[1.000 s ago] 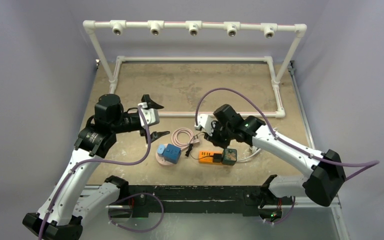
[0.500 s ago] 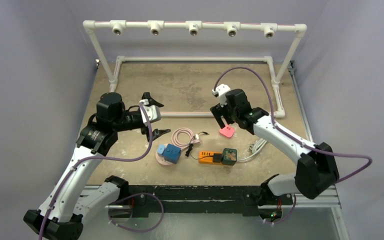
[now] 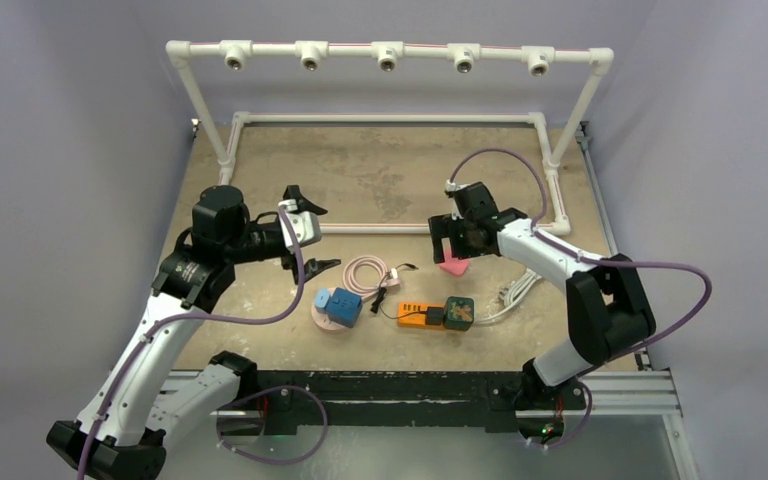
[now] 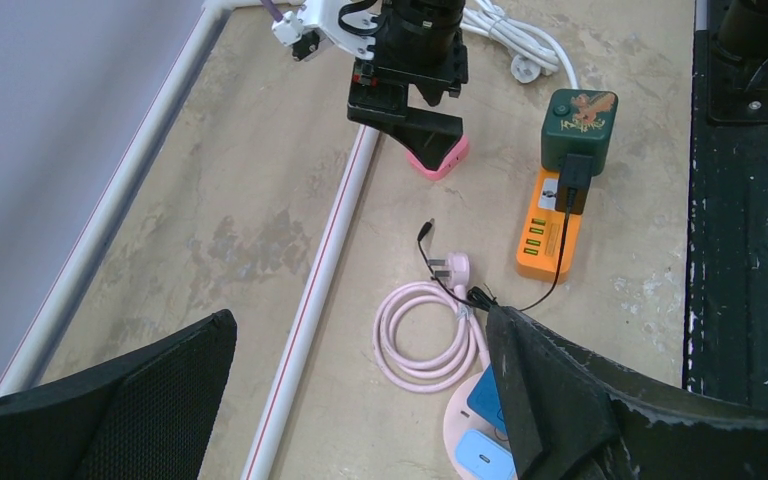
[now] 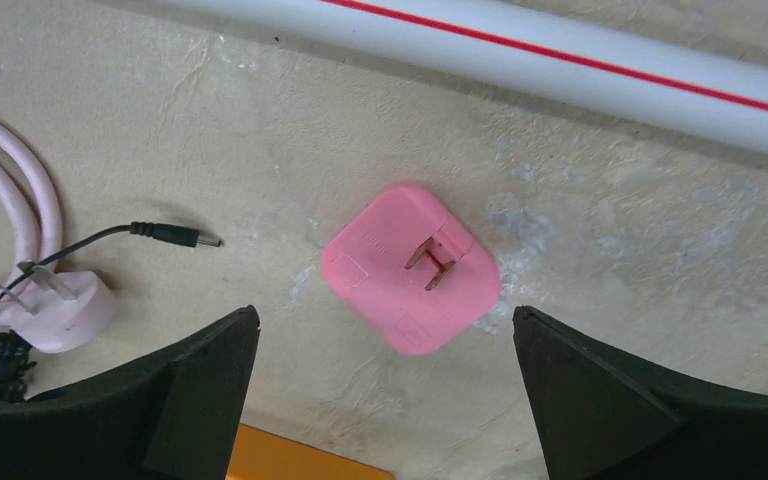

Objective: Insert the plug

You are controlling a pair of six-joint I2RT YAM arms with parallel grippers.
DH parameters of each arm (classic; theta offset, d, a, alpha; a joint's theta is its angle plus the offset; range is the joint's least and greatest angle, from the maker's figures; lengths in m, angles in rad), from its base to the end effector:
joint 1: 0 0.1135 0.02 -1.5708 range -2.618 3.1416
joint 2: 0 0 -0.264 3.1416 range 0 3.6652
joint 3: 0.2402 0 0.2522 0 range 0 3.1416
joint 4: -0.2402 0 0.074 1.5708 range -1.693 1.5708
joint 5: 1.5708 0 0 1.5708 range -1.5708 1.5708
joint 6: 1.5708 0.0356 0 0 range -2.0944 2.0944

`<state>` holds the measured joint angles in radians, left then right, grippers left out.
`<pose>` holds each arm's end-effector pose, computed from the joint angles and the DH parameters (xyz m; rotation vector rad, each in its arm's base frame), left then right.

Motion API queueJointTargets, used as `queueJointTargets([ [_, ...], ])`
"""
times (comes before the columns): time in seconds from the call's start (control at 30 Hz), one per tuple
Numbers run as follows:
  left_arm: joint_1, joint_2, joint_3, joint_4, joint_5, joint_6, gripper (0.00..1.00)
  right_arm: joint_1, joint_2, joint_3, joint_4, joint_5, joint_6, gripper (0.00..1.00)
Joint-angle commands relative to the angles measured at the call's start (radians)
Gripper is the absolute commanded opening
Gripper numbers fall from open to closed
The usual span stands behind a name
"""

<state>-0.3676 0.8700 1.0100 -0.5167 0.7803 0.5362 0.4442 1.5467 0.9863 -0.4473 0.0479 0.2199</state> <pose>0.1555 -0.0867 0.3723 1.2488 1.4109 -0.6397 0.2820 0.1323 0.2054 -0.2718 2.5737 0.1854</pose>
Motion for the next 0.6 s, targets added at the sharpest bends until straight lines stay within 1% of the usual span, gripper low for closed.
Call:
queueJointTargets([
  [0.0, 0.001, -0.017, 0.048, -0.012, 0.018, 0.016, 0.94, 0.000, -0.058, -0.025, -0.006, -0.025, 0.178, 0.99],
  [0.17, 0.001, -0.013, 0.054, -0.012, 0.021, 0.018, 0.94, 0.000, -0.066, -0.063, -0.025, -0.043, 0.232, 0.99],
  [0.4, 0.001, -0.011, 0.062, -0.006, 0.020, 0.016, 0.95, 0.000, -0.067, -0.127, 0.032, -0.038, 0.293, 0.99],
  [0.57, 0.001, -0.006, 0.073, -0.009, 0.017, 0.016, 0.95, 0.000, -0.044, -0.121, 0.090, 0.003, 0.317, 0.99],
])
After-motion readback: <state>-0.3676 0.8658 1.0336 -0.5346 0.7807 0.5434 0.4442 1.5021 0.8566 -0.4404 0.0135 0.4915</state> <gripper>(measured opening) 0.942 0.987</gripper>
